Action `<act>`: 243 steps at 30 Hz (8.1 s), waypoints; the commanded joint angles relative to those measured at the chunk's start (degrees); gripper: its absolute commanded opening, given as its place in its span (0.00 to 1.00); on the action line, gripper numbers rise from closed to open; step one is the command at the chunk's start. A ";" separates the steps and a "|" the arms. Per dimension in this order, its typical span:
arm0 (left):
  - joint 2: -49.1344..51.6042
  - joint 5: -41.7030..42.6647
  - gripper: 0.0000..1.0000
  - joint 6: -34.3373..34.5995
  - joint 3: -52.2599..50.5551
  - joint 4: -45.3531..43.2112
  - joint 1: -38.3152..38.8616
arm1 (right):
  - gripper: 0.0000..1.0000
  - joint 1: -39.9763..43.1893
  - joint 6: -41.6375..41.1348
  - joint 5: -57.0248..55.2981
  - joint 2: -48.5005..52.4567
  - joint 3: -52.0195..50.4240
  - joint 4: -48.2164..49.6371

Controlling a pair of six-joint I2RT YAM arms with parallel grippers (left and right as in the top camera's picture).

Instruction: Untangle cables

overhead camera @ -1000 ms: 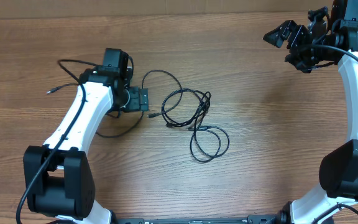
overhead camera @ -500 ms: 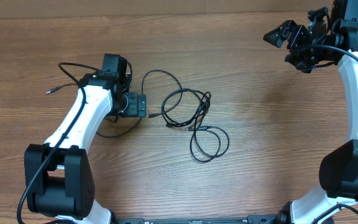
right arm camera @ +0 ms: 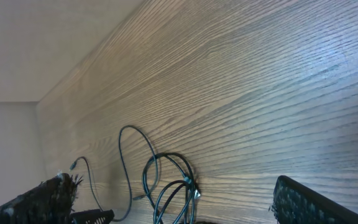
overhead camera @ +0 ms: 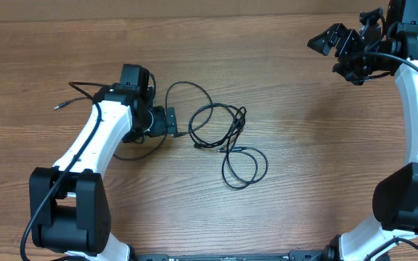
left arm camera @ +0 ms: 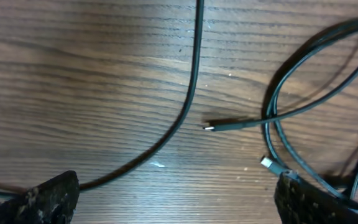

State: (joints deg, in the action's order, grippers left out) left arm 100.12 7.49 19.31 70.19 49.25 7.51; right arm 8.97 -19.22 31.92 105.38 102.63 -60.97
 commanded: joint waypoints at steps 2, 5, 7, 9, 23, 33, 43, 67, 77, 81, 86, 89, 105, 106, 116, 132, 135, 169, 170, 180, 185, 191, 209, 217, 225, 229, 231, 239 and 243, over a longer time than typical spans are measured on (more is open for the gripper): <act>-0.04 -5.75 1.00 19.78 -0.63 1.31 -0.09 | 1.00 0.04 0.59 -0.39 -1.86 0.52 0.20; -0.04 -5.40 0.96 37.11 -0.63 3.72 -0.09 | 1.00 0.04 0.59 -0.39 -1.86 0.52 0.20; -0.04 -3.19 0.98 46.21 -0.63 4.70 0.09 | 1.00 0.04 0.59 -0.39 -1.86 0.52 0.20; -0.04 -1.51 1.00 52.02 -0.72 4.70 0.46 | 1.00 0.04 0.59 -0.39 -1.86 0.52 0.20; -0.04 -14.05 0.88 54.47 -0.72 3.98 1.20 | 1.00 0.04 0.59 -0.39 -1.86 0.52 0.20; -0.04 -8.33 0.98 2.99 -0.72 -0.20 1.16 | 1.00 0.04 0.59 -0.39 -1.86 0.52 0.20; 0.68 -1.49 1.00 -10.82 -0.72 0.20 1.20 | 1.00 0.04 0.61 -0.39 -1.86 0.52 0.20; 19.87 -11.04 0.40 -28.59 -0.72 -4.81 1.57 | 1.00 0.04 0.59 -0.39 -1.86 0.52 0.20; 24.83 -10.91 0.04 -28.06 -0.33 -5.99 2.86 | 1.00 0.04 0.59 -0.39 -1.86 0.52 0.20; 24.22 -9.62 0.04 -25.49 4.57 -3.58 1.44 | 1.00 0.04 0.59 -0.39 -1.86 0.52 0.20; 22.10 -1.99 0.04 -25.14 18.08 2.14 -1.18 | 1.00 0.04 0.59 -0.39 -1.86 0.52 0.20; 20.90 -1.09 0.04 -21.22 27.28 4.74 -2.25 | 1.00 0.04 0.59 -0.39 -1.86 0.52 0.20; 17.88 12.74 0.04 -11.39 57.13 4.55 -5.86 | 1.00 0.04 0.59 -0.39 -1.86 0.52 0.20; 17.88 12.44 0.04 -11.61 58.36 5.01 -5.90 | 1.00 0.04 0.59 -0.39 -1.86 0.52 0.20; 19.50 -5.14 0.53 -29.07 47.58 23.82 -4.24 | 1.00 0.04 0.59 -0.39 -1.86 0.52 0.20; 19.61 -9.60 0.64 -43.65 15.98 9.20 2.03 | 1.00 0.04 0.59 -0.39 -1.86 0.52 0.20; 19.61 -11.65 0.63 -43.04 13.55 5.33 2.60 | 1.00 0.04 0.59 -0.39 -1.86 0.52 0.20; 19.32 -21.81 0.04 -15.13 27.10 1.14 -2.99 | 1.00 0.04 0.59 -0.39 -1.86 0.52 0.20; 19.32 -20.20 0.04 -14.95 29.24 1.77 -2.97 | 1.00 0.04 0.59 -0.39 -1.86 0.52 0.20; 18.18 -10.14 0.04 -8.55 46.60 4.87 -3.06 | 1.00 0.04 0.59 -0.39 -1.86 0.52 0.20; 17.57 -2.45 0.04 -5.38 52.41 4.96 -3.04 | 1.00 0.04 0.59 -0.39 -1.86 0.52 0.20; 17.66 -9.81 0.08 -8.59 53.13 10.78 -3.04 | 1.00 0.04 0.59 -0.39 -1.86 0.52 0.20; 17.73 -18.69 0.51 2.69 49.27 20.63 -5.88 | 1.00 0.04 0.61 -0.39 -1.86 0.52 0.20; 17.75 -18.56 0.70 10.75 41.72 22.77 -15.13 | 1.00 0.04 0.61 -0.39 -1.86 0.52 0.20; 17.75 -18.40 0.88 10.73 30.03 20.06 -22.21 | 1.00 0.04 0.59 -0.39 -1.86 0.52 0.20; 17.75 -17.97 0.89 10.71 26.80 16.68 -22.71 | 1.00 0.04 0.61 -0.39 -1.86 0.52 0.20; 17.75 -17.97 0.85 10.71 25.81 15.10 -22.60 | 1.00 0.04 0.61 -0.39 -1.86 0.52 0.20; 17.75 -17.31 0.74 10.73 20.06 6.58 -22.01 | 1.00 0.04 0.59 -0.39 -1.86 0.52 0.20; 17.75 -11.26 0.71 10.71 14.93 1.75 -22.01 | 1.00 0.04 0.59 -0.39 -1.86 0.52 0.20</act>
State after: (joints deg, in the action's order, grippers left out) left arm 119.13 -8.80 29.69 88.51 52.75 -14.98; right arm 8.97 -19.22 31.94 105.38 102.63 -60.99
